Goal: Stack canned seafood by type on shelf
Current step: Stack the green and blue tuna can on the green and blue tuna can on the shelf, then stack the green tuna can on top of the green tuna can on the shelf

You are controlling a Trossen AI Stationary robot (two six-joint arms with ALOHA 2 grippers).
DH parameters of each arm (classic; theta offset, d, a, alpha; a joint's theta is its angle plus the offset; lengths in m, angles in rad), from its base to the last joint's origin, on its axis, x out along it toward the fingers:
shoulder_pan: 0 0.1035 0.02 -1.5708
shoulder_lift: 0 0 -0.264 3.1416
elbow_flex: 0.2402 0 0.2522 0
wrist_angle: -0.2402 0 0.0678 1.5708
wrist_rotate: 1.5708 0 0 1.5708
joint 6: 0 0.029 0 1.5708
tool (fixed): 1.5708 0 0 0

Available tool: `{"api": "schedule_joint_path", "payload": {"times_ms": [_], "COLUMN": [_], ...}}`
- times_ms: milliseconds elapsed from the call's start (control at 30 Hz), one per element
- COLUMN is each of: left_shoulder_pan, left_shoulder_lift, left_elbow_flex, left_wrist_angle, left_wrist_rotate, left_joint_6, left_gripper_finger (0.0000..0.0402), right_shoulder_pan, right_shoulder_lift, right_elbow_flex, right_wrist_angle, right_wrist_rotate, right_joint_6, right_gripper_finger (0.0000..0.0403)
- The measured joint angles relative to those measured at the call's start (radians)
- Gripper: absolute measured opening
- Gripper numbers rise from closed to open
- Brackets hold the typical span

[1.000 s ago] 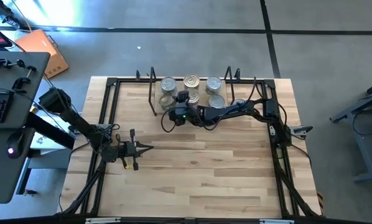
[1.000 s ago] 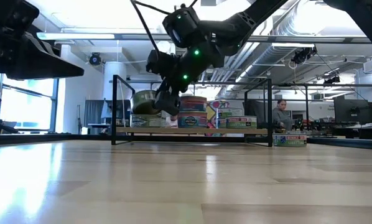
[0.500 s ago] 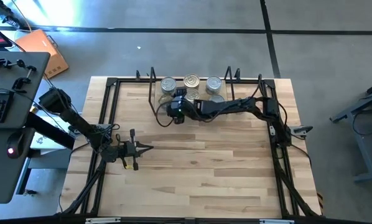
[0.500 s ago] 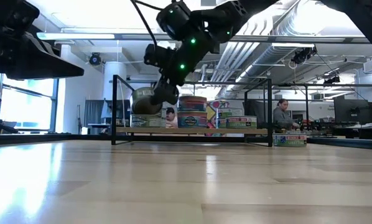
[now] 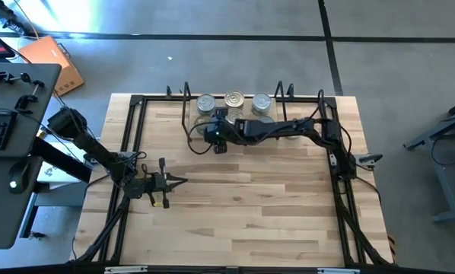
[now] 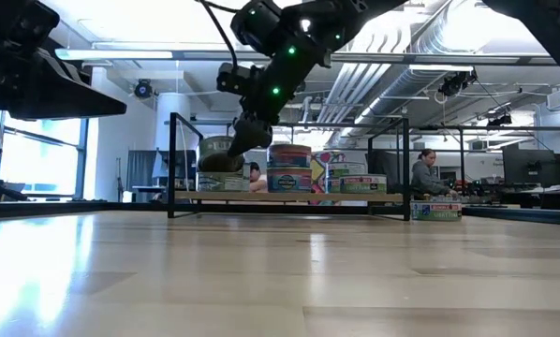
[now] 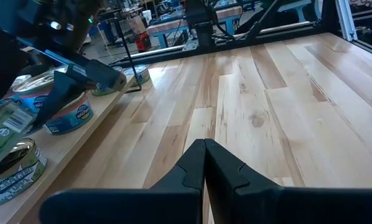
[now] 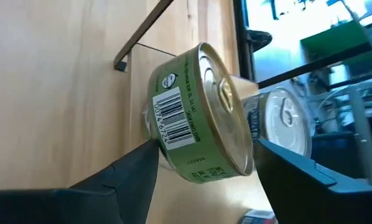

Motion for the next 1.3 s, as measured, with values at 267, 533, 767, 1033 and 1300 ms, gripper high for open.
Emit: {"api": "schedule_joint_path", "payload": {"times_ms": [267, 533, 767, 1033, 1300], "left_shoulder_pan": [0.0, 0.0, 0.0, 0.0, -0.001], "left_shoulder_lift": [0.0, 0.0, 0.0, 0.0, 0.0], "left_elbow_flex": [0.0, 0.0, 0.0, 0.0, 0.0], "left_wrist_angle": [0.0, 0.0, -0.002, -0.011, -0.036], "left_wrist_rotate": [0.0, 0.0, 0.0, 0.0, 0.013], "left_joint_6": [-0.001, -0.001, 0.0, -0.019, -0.069], "left_gripper_finger": [0.0, 0.0, 0.0, 0.0, 0.0], "right_shoulder_pan": [-0.019, -0.033, -0.022, 0.088, 0.251], "right_shoulder_lift": [0.0, 0.0, 0.0, -0.045, -0.152], "right_elbow_flex": [0.001, 0.001, 0.002, 0.147, 0.113], "right_wrist_angle": [0.003, -0.014, 0.023, -0.338, -0.811], "right_wrist_rotate": [-0.008, -0.065, 0.03, -0.044, -0.367], "right_joint_6": [0.065, 0.112, 0.112, 0.225, 0.523], "right_gripper_finger": [0.0255, 0.0255, 0.0255, 0.0242, 0.0165]}}
